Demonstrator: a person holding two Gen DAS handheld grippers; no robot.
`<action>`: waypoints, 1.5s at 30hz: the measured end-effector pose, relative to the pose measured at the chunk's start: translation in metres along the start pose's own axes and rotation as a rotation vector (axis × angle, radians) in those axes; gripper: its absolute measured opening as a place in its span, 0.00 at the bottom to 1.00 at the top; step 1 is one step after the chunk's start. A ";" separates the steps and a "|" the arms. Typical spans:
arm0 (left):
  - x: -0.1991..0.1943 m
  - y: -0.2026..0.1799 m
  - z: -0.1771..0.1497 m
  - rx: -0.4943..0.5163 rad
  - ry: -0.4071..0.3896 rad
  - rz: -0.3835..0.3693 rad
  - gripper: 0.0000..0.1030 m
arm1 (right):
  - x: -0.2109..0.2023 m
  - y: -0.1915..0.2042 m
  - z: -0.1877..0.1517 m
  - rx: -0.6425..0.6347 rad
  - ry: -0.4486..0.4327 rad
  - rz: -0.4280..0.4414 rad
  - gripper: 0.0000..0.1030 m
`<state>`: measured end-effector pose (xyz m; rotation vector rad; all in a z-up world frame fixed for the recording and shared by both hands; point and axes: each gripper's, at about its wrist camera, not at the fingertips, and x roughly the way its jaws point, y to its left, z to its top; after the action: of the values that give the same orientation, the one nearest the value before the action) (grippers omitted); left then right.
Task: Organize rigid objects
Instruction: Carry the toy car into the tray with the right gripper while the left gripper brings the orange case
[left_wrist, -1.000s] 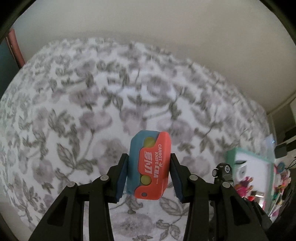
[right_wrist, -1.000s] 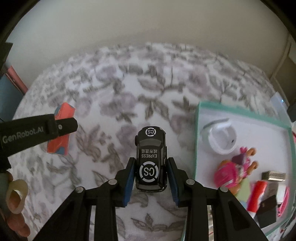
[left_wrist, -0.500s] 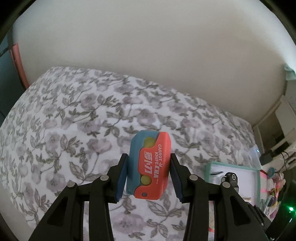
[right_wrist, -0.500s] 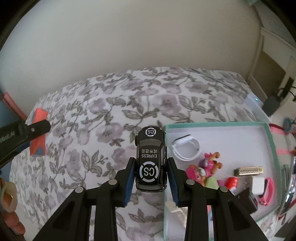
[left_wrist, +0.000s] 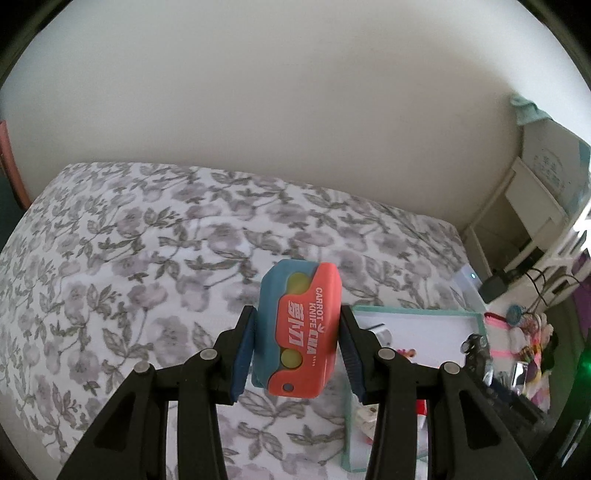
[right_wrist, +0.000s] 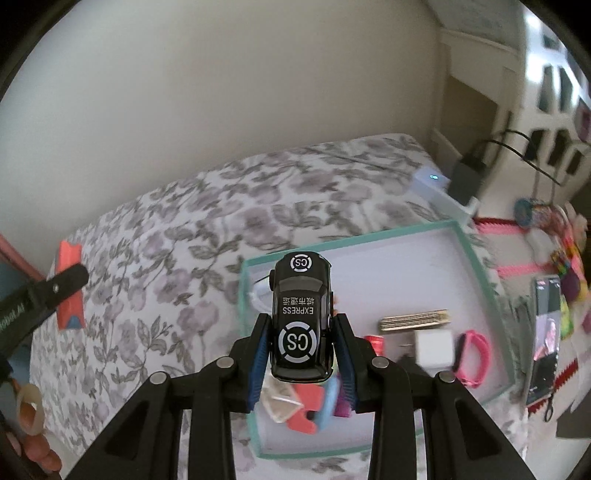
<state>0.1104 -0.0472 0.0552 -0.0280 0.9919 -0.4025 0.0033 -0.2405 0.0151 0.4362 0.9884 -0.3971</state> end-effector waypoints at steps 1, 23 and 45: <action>0.001 -0.004 -0.001 0.006 0.006 0.001 0.44 | -0.001 -0.008 0.001 0.017 -0.004 -0.005 0.35; 0.049 -0.131 -0.056 0.288 0.171 -0.076 0.44 | 0.034 -0.097 -0.011 0.130 0.126 -0.155 0.35; 0.084 -0.163 -0.084 0.353 0.265 -0.038 0.44 | 0.062 -0.116 -0.023 0.144 0.210 -0.131 0.36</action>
<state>0.0306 -0.2139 -0.0257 0.3328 1.1698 -0.6230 -0.0417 -0.3340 -0.0690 0.5532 1.2006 -0.5507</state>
